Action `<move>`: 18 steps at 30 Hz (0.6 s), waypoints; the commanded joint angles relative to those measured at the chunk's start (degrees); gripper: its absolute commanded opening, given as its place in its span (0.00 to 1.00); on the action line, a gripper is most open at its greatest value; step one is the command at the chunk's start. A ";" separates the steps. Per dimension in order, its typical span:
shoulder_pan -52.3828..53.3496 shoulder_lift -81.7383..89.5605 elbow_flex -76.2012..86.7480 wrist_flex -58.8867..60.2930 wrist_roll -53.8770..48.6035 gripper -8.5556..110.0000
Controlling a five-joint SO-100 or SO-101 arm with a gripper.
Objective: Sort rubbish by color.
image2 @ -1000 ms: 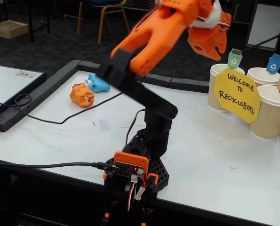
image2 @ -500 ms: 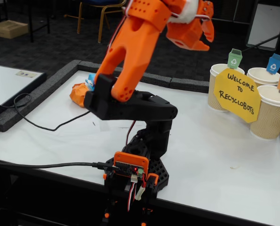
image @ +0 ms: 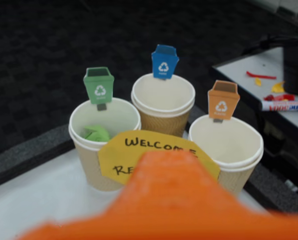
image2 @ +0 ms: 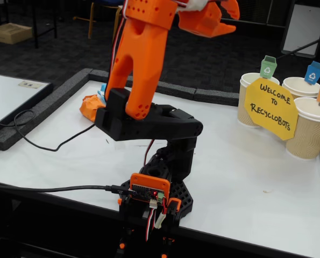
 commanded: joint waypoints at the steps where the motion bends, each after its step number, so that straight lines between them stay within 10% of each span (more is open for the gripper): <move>1: 1.58 0.00 -4.66 0.26 -1.05 0.07; 18: -16.00 -0.53 3.25 -1.23 -1.14 0.07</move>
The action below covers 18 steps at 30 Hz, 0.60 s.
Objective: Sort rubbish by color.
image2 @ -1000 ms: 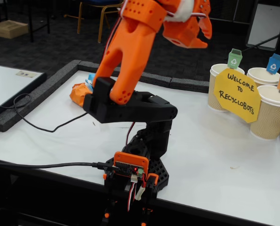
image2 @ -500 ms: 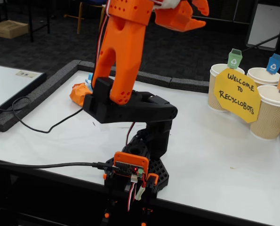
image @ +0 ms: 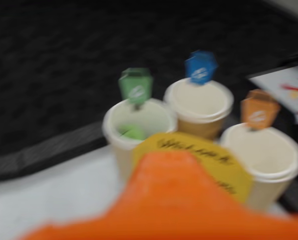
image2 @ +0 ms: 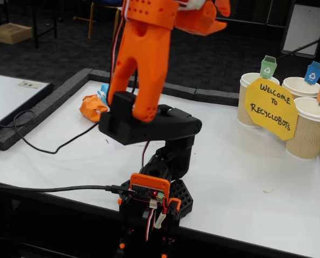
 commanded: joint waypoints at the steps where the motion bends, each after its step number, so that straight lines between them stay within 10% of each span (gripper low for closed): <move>1: -8.17 -0.53 2.11 -1.58 -1.14 0.07; 18: -43.07 -0.44 10.55 -5.10 -1.14 0.07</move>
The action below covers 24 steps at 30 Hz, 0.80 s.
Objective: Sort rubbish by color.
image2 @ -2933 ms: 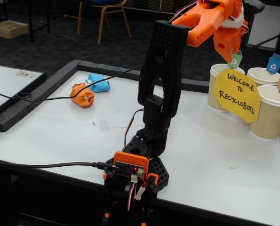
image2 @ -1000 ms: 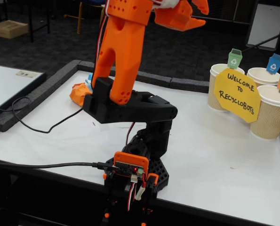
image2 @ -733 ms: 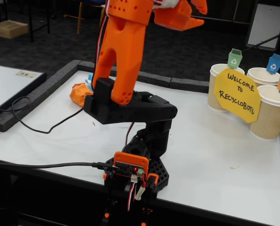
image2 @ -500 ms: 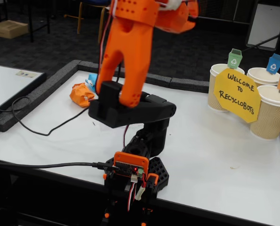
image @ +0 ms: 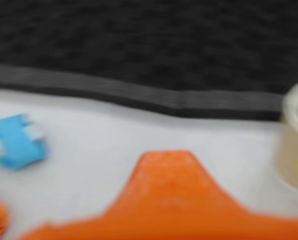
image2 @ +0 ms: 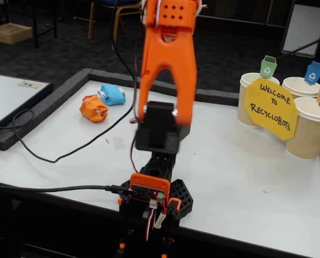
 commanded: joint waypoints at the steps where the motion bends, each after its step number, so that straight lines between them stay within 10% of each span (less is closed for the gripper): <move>1: -9.58 -0.44 0.00 -1.67 -1.14 0.07; 24: -23.47 -1.32 5.19 -3.43 -1.05 0.07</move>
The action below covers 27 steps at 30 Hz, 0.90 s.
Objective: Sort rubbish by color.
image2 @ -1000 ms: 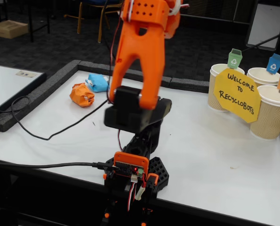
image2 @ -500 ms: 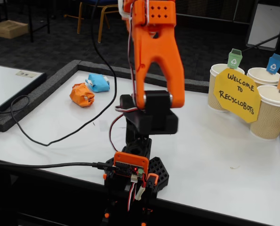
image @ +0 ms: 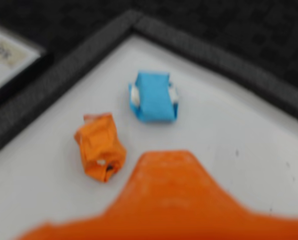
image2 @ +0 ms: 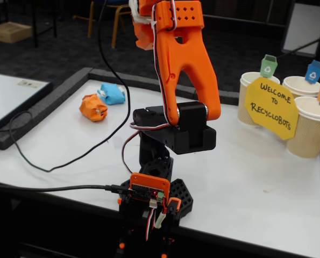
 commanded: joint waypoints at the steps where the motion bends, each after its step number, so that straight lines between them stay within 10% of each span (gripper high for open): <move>1: -0.44 -2.37 0.88 -3.69 -1.05 0.07; 27: 1.67 -69.61 -17.14 -25.31 -1.05 0.10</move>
